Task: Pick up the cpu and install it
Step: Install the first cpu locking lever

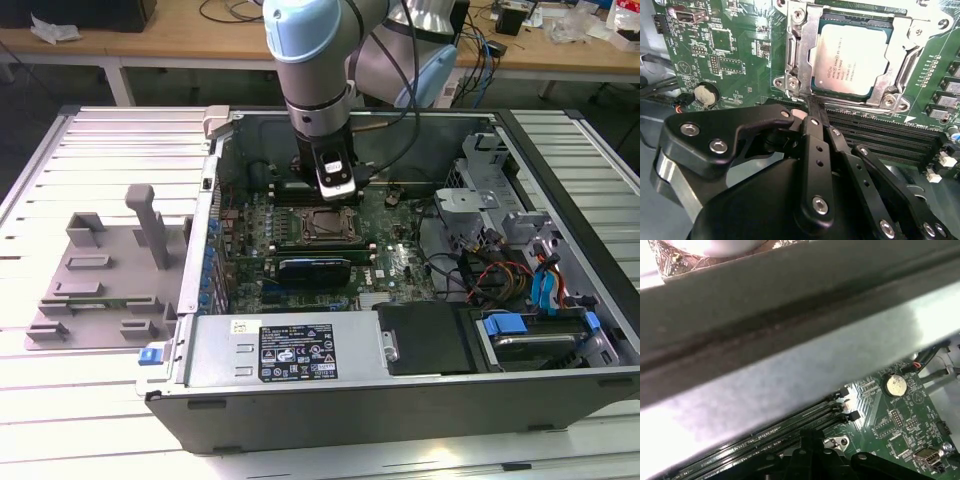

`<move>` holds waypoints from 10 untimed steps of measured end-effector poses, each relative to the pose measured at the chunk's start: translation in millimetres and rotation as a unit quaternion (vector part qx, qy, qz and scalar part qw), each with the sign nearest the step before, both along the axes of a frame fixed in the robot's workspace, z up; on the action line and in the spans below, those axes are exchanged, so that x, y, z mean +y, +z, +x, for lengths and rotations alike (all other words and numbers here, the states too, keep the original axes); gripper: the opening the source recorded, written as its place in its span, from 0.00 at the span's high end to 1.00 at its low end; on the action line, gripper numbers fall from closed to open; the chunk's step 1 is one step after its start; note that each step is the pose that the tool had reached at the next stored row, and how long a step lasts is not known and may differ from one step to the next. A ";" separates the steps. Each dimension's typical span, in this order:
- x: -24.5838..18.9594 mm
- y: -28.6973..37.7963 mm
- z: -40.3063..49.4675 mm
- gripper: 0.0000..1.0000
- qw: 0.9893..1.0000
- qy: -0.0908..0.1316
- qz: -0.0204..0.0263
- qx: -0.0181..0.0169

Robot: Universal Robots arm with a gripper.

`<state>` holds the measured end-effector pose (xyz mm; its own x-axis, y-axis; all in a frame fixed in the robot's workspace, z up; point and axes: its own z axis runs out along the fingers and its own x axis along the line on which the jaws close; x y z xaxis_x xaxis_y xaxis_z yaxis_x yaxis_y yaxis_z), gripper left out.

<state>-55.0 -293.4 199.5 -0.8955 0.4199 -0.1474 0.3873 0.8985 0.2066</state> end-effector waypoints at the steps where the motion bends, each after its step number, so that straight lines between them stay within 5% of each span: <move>1: 0.0 1.2 0.0 0.89 1.000 0.000 0.000 0.000; 4: 0.0 9.3 -0.1 0.89 1.000 0.000 -0.006 0.000; 5: 0.0 13.0 -0.1 0.89 1.000 0.000 -0.020 0.000; 6: 0.0 13.5 0.0 0.89 0.999 0.000 -0.043 0.000; 7: 0.0 13.5 -0.1 0.89 0.999 0.000 -0.054 0.000; 10: -0.9 13.5 -0.5 0.89 0.998 0.000 -0.060 0.000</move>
